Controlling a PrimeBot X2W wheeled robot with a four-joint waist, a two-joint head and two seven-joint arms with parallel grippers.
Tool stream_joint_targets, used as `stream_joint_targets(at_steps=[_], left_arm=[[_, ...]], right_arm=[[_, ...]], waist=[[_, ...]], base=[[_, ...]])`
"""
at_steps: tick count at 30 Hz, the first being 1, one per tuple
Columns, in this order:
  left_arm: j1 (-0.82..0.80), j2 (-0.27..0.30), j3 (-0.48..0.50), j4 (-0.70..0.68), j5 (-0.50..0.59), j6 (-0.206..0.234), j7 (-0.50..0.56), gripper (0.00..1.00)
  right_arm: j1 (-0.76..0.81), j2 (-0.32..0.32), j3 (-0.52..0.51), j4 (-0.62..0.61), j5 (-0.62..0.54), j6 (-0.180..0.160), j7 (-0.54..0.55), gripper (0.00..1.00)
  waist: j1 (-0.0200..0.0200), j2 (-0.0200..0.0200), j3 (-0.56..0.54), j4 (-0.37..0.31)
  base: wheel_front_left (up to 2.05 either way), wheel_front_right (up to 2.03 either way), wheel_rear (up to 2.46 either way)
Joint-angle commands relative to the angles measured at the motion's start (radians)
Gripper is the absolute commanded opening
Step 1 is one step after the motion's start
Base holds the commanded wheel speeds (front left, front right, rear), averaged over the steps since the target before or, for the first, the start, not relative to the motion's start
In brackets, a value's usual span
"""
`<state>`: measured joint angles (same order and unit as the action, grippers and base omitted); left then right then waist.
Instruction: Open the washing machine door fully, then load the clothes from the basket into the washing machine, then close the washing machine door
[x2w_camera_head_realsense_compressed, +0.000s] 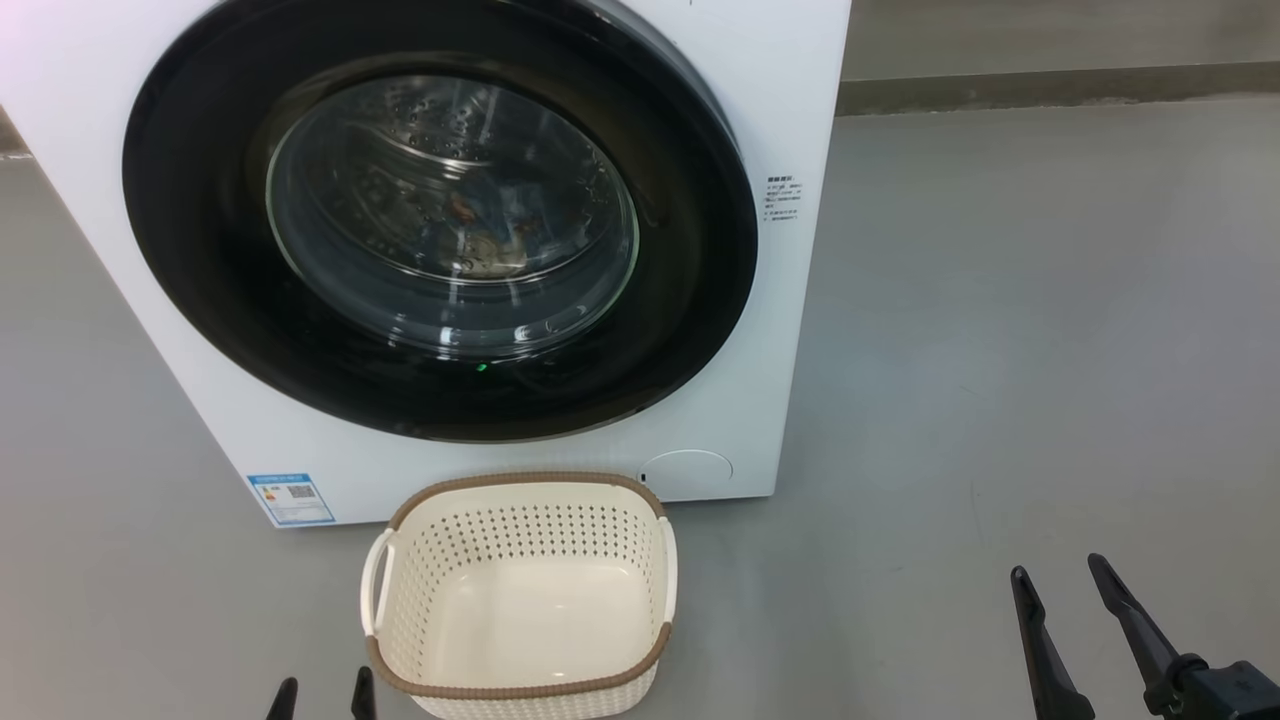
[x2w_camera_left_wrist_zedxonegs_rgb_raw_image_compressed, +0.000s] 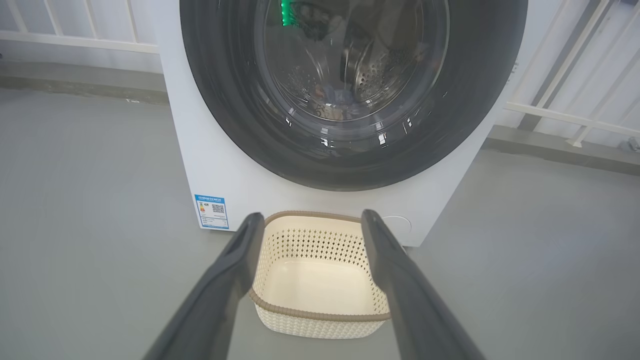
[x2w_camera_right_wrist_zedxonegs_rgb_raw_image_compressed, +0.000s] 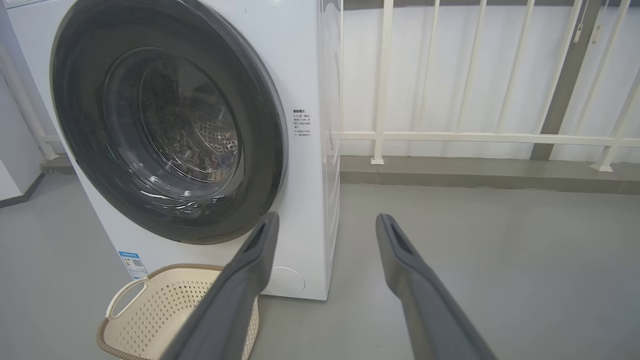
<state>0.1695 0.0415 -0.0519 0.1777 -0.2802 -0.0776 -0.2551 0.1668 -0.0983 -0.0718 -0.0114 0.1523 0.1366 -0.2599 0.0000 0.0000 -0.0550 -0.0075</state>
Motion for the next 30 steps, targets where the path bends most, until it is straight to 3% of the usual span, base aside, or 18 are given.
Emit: stream_joint_targets(at_steps=[1, 6, 7, 8, 18, 22, 30], left_arm=[[-0.013, 0.009, 0.034, -0.03, -0.009, 0.006, -0.007, 1.0], [-0.011, 0.009, 0.047, -0.041, -0.044, 0.01, -0.007, 1.0], [-0.012, 0.009, 0.05, -0.044, -0.048, 0.011, -0.007, 0.0], [0.01, -0.001, 0.014, -0.01, -0.045, 0.006, 0.0, 0.0], [0.0, -0.008, 0.018, 0.026, -0.12, 0.002, 0.024, 0.0], [-0.009, -0.007, 0.022, 0.028, -0.161, 0.0, 0.035, 0.0], [-0.026, -0.006, 0.031, 0.03, -0.233, -0.003, 0.055, 0.0]], right_arm=[[-0.018, -0.011, 0.025, -0.021, -0.012, -0.006, -0.002, 1.0], [-0.015, -0.01, 0.024, -0.02, -0.008, -0.006, -0.002, 1.0], [-0.015, -0.01, 0.023, -0.021, -0.007, -0.006, -0.002, 0.0], [0.0, 0.002, 0.0, 0.007, 0.001, 0.0, 0.0, 0.0], [-0.011, 0.008, 0.002, 0.055, 0.091, 0.0, 0.021, 0.0], [-0.02, 0.008, 0.003, 0.063, 0.139, 0.0, 0.031, 0.0], [-0.037, 0.008, 0.004, 0.076, 0.223, -0.001, 0.05, 0.0]], waist=[[0.0, 0.0, -0.001, 0.001], [0.0, 0.0, -0.001, 0.006], [0.0, 0.0, 0.0, 0.007], [0.0, 0.0, 0.0, 0.007], [0.0022, 0.0, 0.001, 0.007], [0.0002, 0.0, 0.004, 0.007], [0.0, 0.0, 0.008, 0.007]], base=[[0.0, 0.0, 0.0], [0.0, 0.0, 0.0], [0.0, 0.0, 0.0], [0.0, 0.0, 0.0], [0.0, 0.0, 0.0], [0.0, 0.0, 0.0], [0.0, 0.0, 0.0]])
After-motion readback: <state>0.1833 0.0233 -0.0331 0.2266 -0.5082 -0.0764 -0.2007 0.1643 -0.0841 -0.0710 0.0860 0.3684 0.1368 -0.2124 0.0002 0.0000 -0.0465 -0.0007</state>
